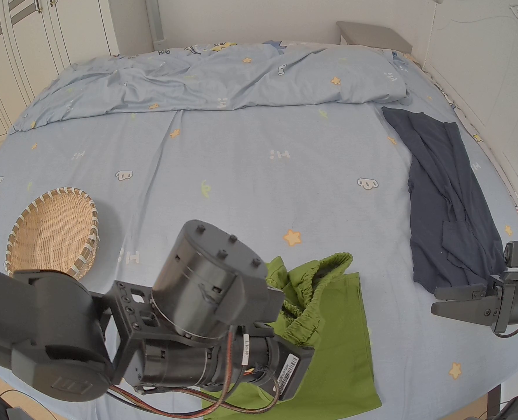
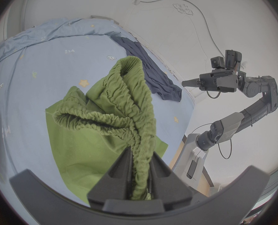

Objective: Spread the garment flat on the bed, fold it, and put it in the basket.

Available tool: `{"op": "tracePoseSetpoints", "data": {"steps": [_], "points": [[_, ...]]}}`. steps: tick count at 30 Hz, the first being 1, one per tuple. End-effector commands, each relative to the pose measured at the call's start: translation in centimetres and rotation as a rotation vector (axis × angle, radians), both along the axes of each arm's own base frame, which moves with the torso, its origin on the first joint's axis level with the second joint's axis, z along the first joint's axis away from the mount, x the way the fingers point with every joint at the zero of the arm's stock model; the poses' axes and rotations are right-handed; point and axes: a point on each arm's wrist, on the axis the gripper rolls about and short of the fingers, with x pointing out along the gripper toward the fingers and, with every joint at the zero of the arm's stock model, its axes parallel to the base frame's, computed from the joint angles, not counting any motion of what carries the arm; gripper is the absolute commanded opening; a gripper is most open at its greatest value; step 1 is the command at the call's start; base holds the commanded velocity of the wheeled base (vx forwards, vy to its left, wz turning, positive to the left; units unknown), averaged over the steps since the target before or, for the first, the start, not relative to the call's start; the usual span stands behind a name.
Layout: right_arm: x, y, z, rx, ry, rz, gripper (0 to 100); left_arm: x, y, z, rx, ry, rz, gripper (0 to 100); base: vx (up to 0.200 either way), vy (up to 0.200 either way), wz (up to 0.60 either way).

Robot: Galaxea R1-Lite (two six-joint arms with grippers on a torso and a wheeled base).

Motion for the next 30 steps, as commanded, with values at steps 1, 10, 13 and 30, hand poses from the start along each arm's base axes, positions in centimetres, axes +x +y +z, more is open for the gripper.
{"op": "tracePoseSetpoints", "data": {"steps": [1,10,13,30], "points": [[0.0,0.0,0.0,-0.001,0.002,0.000,100,0.0,-0.7,-1.4,0.026,0.018,-0.010,0,0.000,0.000,0.00],[0.1,0.0,-0.2,-0.002,0.009,0.001,100,-0.6,-2.9,-3.6,-0.005,0.031,-0.037,100,0.000,0.000,0.00],[0.0,0.1,-0.3,-0.004,0.013,0.007,100,-0.9,-3.4,-3.7,-0.056,0.035,-0.035,100,0.000,0.000,0.00],[0.0,1.5,-1.2,-0.020,0.069,0.096,100,4.1,4.3,-1.8,-0.387,0.145,0.218,100,0.000,0.000,0.00]]}}
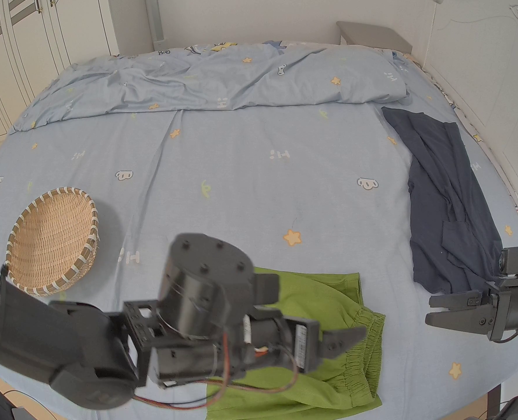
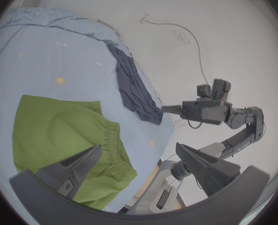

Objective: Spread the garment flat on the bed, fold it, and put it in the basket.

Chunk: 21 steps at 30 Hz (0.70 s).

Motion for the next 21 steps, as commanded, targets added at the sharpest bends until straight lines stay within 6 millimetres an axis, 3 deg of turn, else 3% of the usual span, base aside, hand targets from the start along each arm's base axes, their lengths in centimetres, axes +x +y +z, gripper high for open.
{"op": "tracePoseSetpoints", "data": {"steps": [1,3,4,6,9,10,16,20,21], "points": [[0.5,1.5,-1.2,-0.025,0.082,0.085,100,3.6,7.7,-0.6,-0.039,0.107,0.119,100,0.000,0.000,0.00],[0.7,1.9,-1.5,-0.035,0.109,0.100,100,4.1,9.1,-1.2,-0.040,0.141,0.128,100,0.000,0.000,0.00],[1.4,2.8,-2.1,-0.056,0.156,0.133,100,4.8,11.2,-2.4,-0.045,0.195,0.134,100,0.000,0.000,0.00],[2.0,3.9,-2.7,-0.076,0.197,0.178,100,5.7,12.9,-3.7,-0.046,0.249,0.150,100,0.000,0.000,0.00],[2.3,4.5,-3.2,-0.088,0.220,0.201,100,6.4,13.5,-4.8,-0.033,0.276,0.156,100,0.000,0.000,0.00],[2.9,6.1,-4.5,-0.126,0.274,0.255,100,7.4,14.5,-6.3,0.000,0.286,0.158,100,0.000,0.000,0.00],[3.1,8.3,-6.1,-0.178,0.336,0.328,100,7.9,14.3,-8.3,0.047,0.313,0.138,100,0.000,0.000,0.00],[3.3,9.7,-8.3,-0.231,0.409,0.371,100,8.3,14.0,-9.1,0.054,0.325,0.134,100,0.000,0.000,0.00],[3.5,10.0,-9.6,-0.266,0.439,0.388,100,8.6,13.8,-9.7,0.054,0.328,0.133,100,0.000,0.000,0.00]]}}
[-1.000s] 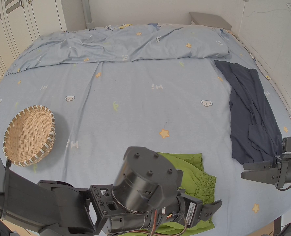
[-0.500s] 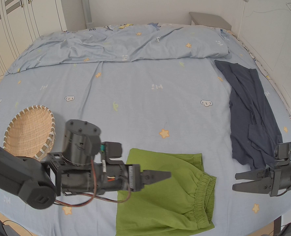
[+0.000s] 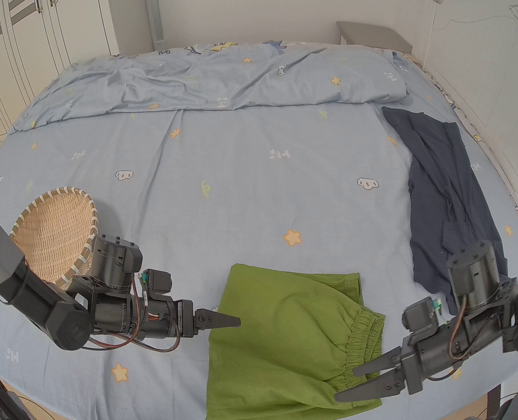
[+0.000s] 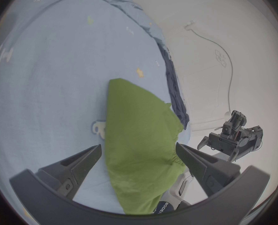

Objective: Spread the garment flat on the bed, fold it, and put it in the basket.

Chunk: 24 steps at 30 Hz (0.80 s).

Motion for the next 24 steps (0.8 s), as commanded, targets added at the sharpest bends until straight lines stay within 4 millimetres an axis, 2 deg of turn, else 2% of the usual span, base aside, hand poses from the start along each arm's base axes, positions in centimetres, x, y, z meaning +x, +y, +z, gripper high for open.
{"op": "tracePoseSetpoints", "data": {"steps": [1,4,6,14,19,24], "points": [[0.7,2.1,-4.4,-0.119,0.126,0.076,100,0.9,-0.1,-2.9,0.028,0.066,0.003,100,0.000,0.000,0.00],[0.8,2.0,-5.5,-0.148,0.120,0.107,100,1.1,-0.3,-3.5,0.027,0.061,-0.002,100,0.000,0.000,0.00],[0.6,1.5,-6.3,-0.170,0.107,0.127,100,0.9,-1.2,-3.7,0.016,0.048,-0.029,100,0.000,0.000,0.00],[1.0,-0.9,-7.7,-0.168,0.115,0.045,100,0.2,-3.2,-3.8,0.007,0.058,-0.087,100,0.000,0.000,0.00],[1.6,-1.3,-9.6,-0.133,0.059,0.012,100,0.0,-3.7,-3.6,0.002,0.054,-0.103,100,0.000,0.000,0.00],[1.5,-1.4,-10.3,-0.113,0.033,0.002,100,0.1,-4.6,-3.6,-0.004,0.055,-0.122,100,0.000,0.000,0.00]]}}
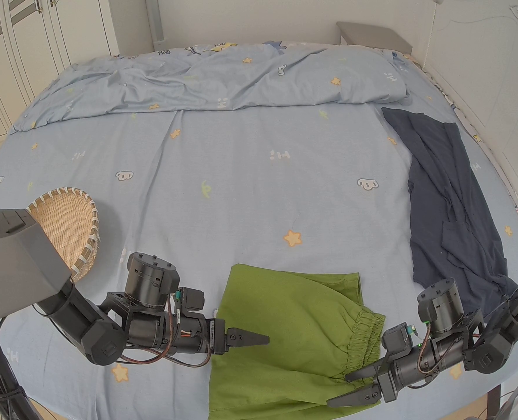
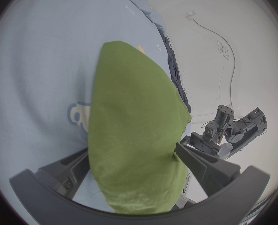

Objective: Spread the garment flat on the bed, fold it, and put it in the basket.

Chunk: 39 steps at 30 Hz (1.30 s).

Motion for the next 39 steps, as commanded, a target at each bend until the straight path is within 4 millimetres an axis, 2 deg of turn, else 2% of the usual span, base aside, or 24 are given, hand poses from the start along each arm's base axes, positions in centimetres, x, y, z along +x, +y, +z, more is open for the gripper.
{"op": "tracePoseSetpoints", "data": {"steps": [1,5,10,11,14,21,22,23,25,27,28,29,32,33,34,35,37,39], "points": [[-0.7,-0.8,-2.3,-0.043,0.076,-0.020,100,-0.1,-1.2,-0.3,-0.005,0.011,-0.026,100,0.000,0.000,0.00],[-0.7,-0.9,-2.2,-0.038,0.074,-0.020,100,-0.1,-2.5,-0.2,-0.026,0.044,-0.031,100,0.000,0.000,0.00],[-0.8,-1.0,-1.7,-0.026,0.057,-0.025,100,0.1,-2.9,-0.5,-0.025,0.050,-0.036,100,0.000,0.000,0.00],[-0.8,-1.0,-1.6,-0.023,0.052,-0.025,100,0.1,-2.9,-0.6,-0.024,0.053,-0.035,0,0.000,0.000,0.00],[-0.8,-1.1,-1.4,-0.019,0.045,-0.027,100,0.2,-2.9,-0.7,-0.023,0.052,-0.034,0,0.000,0.000,0.00],[-0.7,-2.8,4.2,0.126,-0.083,-0.173,100,0.3,-2.4,0.6,-0.036,0.032,-0.010,0,0.000,0.000,0.00],[-0.6,-3.3,5.7,0.163,-0.121,-0.210,100,0.1,-2.2,1.5,-0.049,0.017,-0.011,0,0.000,0.000,0.00],[-0.5,-3.5,6.2,0.175,-0.134,-0.223,100,0.0,-2.1,1.8,-0.052,0.013,-0.011,0,0.000,0.000,0.00],[0.0,-4.7,9.1,0.219,-0.189,-0.294,100,-0.2,-1.3,3.4,-0.050,0.011,0.000,0,0.000,0.000,0.00],[0.1,-5.3,10.4,0.222,-0.205,-0.325,100,-0.4,-1.1,4.4,-0.051,0.009,0.003,0,0.000,0.000,0.00],[0.1,-5.3,10.4,0.222,-0.205,-0.325,100,-0.4,-1.1,4.4,-0.051,0.009,0.003,0,0.000,0.000,0.00],[0.3,-6.1,12.6,0.230,-0.235,-0.364,100,-0.2,-0.7,5.7,-0.050,0.009,0.016,0,0.000,0.000,0.00],[0.7,-7.1,15.1,0.224,-0.249,-0.413,100,0.4,0.5,7.9,-0.043,0.015,0.059,0,0.000,0.000,0.00],[0.7,-7.1,15.1,0.224,-0.249,-0.413,100,0.4,0.5,7.9,-0.043,0.015,0.059,0,0.000,0.000,0.00],[0.9,-7.5,16.1,0.218,-0.253,-0.437,100,0.7,0.9,9.9,-0.033,0.013,0.086,0,0.000,0.000,0.00],[1.0,-7.6,16.2,0.216,-0.249,-0.440,100,0.7,0.9,10.3,-0.030,0.016,0.089,0,0.000,0.000,0.00],[1.1,-7.6,16.3,0.210,-0.237,-0.442,100,0.8,1.4,12.5,-0.014,0.026,0.101,0,0.000,0.000,0.00],[1.1,-7.5,16.2,0.206,-0.229,-0.437,100,1.1,2.1,13.6,0.006,0.007,0.102,0,0.000,0.000,0.00]]}}
